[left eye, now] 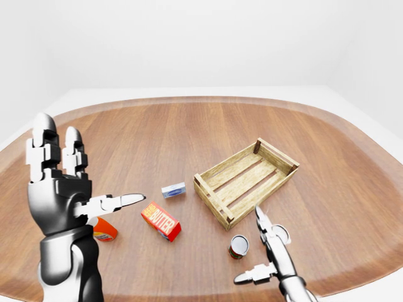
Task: Pick up the tomato sauce, and put it in the wooden tray.
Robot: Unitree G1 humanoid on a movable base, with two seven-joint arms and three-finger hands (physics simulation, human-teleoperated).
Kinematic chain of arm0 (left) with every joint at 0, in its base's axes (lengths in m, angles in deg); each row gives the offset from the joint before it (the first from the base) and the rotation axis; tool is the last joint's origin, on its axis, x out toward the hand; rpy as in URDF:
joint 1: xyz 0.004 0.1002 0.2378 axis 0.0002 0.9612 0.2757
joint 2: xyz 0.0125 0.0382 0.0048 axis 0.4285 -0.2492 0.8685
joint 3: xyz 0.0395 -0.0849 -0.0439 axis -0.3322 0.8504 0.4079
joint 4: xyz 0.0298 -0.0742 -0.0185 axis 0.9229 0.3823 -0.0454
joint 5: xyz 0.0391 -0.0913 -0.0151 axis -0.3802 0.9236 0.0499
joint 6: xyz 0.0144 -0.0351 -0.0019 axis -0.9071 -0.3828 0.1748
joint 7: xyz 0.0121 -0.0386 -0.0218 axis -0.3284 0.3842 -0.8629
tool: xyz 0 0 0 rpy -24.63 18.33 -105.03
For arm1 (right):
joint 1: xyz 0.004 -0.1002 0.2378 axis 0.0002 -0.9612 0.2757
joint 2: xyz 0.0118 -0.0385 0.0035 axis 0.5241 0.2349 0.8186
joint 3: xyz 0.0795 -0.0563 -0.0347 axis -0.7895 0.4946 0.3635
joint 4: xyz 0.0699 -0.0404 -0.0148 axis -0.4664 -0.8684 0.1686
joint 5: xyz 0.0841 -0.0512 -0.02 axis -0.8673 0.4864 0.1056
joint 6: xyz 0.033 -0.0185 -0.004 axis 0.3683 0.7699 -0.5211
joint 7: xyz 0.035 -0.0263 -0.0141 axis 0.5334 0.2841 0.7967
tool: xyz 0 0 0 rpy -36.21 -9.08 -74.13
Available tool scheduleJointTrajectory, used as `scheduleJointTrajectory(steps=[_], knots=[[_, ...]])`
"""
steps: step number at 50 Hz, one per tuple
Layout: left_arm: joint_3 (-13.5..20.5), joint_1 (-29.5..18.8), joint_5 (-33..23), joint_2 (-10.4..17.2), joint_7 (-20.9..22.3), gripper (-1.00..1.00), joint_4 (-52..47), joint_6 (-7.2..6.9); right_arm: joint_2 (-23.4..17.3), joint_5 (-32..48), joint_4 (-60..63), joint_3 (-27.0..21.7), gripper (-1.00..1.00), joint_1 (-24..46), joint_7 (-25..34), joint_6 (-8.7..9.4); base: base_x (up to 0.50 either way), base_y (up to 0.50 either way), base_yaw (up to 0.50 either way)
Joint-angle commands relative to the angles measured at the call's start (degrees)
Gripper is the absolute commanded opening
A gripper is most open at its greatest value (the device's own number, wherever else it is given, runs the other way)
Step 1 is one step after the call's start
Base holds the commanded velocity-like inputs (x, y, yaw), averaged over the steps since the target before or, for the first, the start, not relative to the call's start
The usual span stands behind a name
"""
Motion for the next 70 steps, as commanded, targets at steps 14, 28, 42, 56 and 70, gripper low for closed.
scheduleJointTrajectory(steps=[14, 28, 42, 56, 70], knots=[[-0.2, 0.0, -0.2, -0.1, -0.1, 1.0, 0.1, 0.0, 0.5, 0.5, -4.3, -0.8, 1.0, 1.6, 0.1, 0.0, 0.0, 0.0, 0.0], [-0.3, 0.0, -0.2, -0.1, 0.0, 1.0, 0.2, 0.0, 0.6, 1.0, -6.1, -0.5, 1.0, 1.9, -0.2, 0.0, 0.0, 0.0, 0.0], [-0.1, 0.0, 0.0, 0.0, 0.1, 1.0, 0.1, 0.0, 0.5, 1.3, -7.7, -0.4, 1.0, 2.5, -0.6, 0.0, 0.0, 0.0, 0.0], [0.0, 0.0, -0.1, 0.0, 0.1, 1.0, 0.0, 0.0, 0.5, 1.4, -9.7, -0.6, 1.0, 3.4, -0.7, 0.0, 0.0, 0.0, 0.0], [-0.6, 0.2, -0.5, -0.2, 0.1, 1.0, 0.3, 0.0, 0.8, 1.5, -11.9, -1.2, 1.0, 4.6, -0.8, 0.0, 0.0, 0.0, 0.0]])
